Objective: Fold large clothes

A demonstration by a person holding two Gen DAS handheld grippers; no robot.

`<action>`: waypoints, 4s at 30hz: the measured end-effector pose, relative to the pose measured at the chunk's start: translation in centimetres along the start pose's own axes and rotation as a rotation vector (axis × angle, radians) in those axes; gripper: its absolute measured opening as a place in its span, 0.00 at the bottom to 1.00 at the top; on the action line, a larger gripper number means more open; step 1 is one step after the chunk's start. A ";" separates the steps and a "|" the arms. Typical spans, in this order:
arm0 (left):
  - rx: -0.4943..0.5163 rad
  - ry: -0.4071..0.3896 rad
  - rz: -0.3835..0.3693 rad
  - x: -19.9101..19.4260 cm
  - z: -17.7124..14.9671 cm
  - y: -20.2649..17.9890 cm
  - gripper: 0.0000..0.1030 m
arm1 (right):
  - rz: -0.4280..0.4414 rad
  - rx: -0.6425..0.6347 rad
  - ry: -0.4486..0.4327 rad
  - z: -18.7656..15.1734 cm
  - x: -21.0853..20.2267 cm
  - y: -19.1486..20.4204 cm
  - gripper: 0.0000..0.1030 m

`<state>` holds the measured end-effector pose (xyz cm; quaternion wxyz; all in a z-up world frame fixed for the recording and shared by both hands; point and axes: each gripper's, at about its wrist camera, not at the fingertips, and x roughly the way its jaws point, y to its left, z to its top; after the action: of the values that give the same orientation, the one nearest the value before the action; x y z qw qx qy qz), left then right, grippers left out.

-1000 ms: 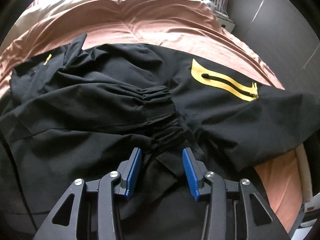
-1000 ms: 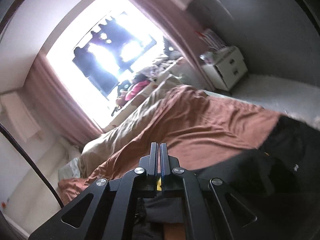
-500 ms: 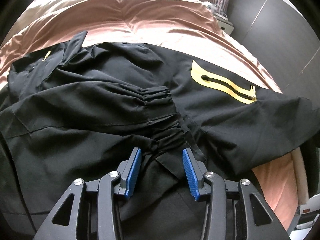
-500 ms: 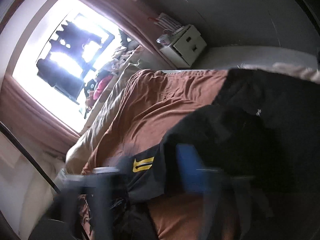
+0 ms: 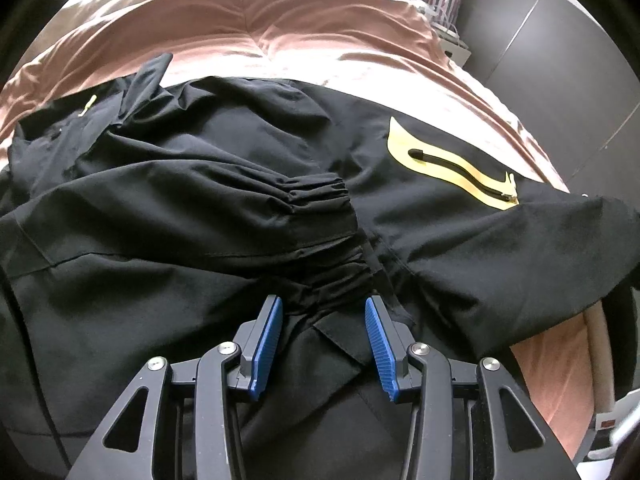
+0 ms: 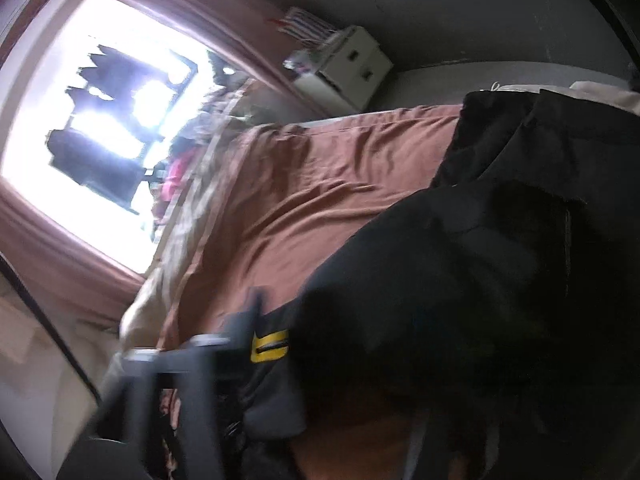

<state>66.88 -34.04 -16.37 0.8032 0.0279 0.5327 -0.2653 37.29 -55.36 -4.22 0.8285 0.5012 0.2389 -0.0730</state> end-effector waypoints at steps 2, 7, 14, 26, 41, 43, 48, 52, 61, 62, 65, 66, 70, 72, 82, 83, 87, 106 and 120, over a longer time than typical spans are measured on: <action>-0.002 0.002 -0.019 -0.8 -0.1 0.0 0.44 | 0.005 0.010 -0.008 0.9 0.1 0.3 0.02; 0.023 -0.051 -0.032 -4.7 -0.6 0.6 0.44 | 0.089 -0.149 -0.052 0.3 -2.6 6.5 0.01; -0.019 -0.127 -0.022 -11.6 -2.2 3.9 0.44 | 0.198 -0.316 -0.044 -2.4 -4.4 14.5 0.01; -0.132 -0.210 0.070 -22.0 -8.2 13.4 0.44 | 0.346 -0.500 0.026 -7.2 -2.5 24.2 0.01; -0.241 -0.268 0.174 -30.5 -15.6 24.9 0.44 | 0.363 -0.612 0.189 -13.1 8.7 32.1 0.01; -0.257 -0.263 0.184 -31.0 -16.6 26.5 0.44 | 0.361 -0.623 0.220 -14.7 10.1 33.0 0.01; -0.291 -0.258 0.216 -32.3 -19.5 30.2 0.45 | 0.334 -0.656 0.305 -18.6 14.3 34.9 0.01; -0.336 -0.254 0.237 -32.9 -22.2 33.0 0.44 | 0.287 -0.673 0.393 -22.2 18.7 35.2 0.01; -0.448 -0.240 0.241 -33.2 -26.8 36.8 0.44 | 0.181 -0.687 0.511 -25.6 23.8 34.3 0.02; -0.458 -0.243 0.236 -33.2 -27.1 36.8 0.44 | 0.173 -0.691 0.515 -25.6 23.9 34.3 0.02; -0.470 -0.250 0.226 -33.4 -28.0 36.3 0.44 | 0.164 -0.700 0.541 -26.1 24.2 34.2 0.12; -0.468 -0.249 0.226 -33.4 -28.2 36.0 0.44 | 0.167 -0.702 0.552 -26.6 24.4 34.2 0.35; -0.462 -0.246 0.239 -33.7 -28.9 35.0 0.45 | 0.213 -0.694 0.604 -27.5 24.4 33.5 0.81; -0.467 -0.253 0.247 -34.2 -29.4 34.6 0.45 | 0.197 -0.708 0.624 -27.8 24.4 32.8 0.81; -0.460 -0.287 0.243 -35.4 -28.9 30.8 0.45 | 0.208 -0.709 0.639 -26.1 21.0 30.4 0.81; -0.450 -0.288 0.240 -35.4 -28.5 30.1 0.46 | 0.209 -0.706 0.638 -25.7 20.6 30.0 0.81; -0.397 -0.304 0.229 -35.0 -26.6 26.6 0.60 | 0.185 -0.734 0.593 -22.8 17.7 27.8 0.81; -0.173 -0.247 0.108 -25.9 -15.3 12.9 0.64 | 0.118 -0.568 0.354 -8.3 6.3 14.3 0.81; -0.025 -0.022 0.197 -12.3 -8.2 9.5 0.73 | 0.117 -0.460 0.332 -6.8 3.7 9.4 0.81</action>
<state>60.75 -18.32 -11.48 0.8314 0.0674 0.5219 -0.1786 41.69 -44.48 -1.10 0.8727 0.3181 0.3523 0.1142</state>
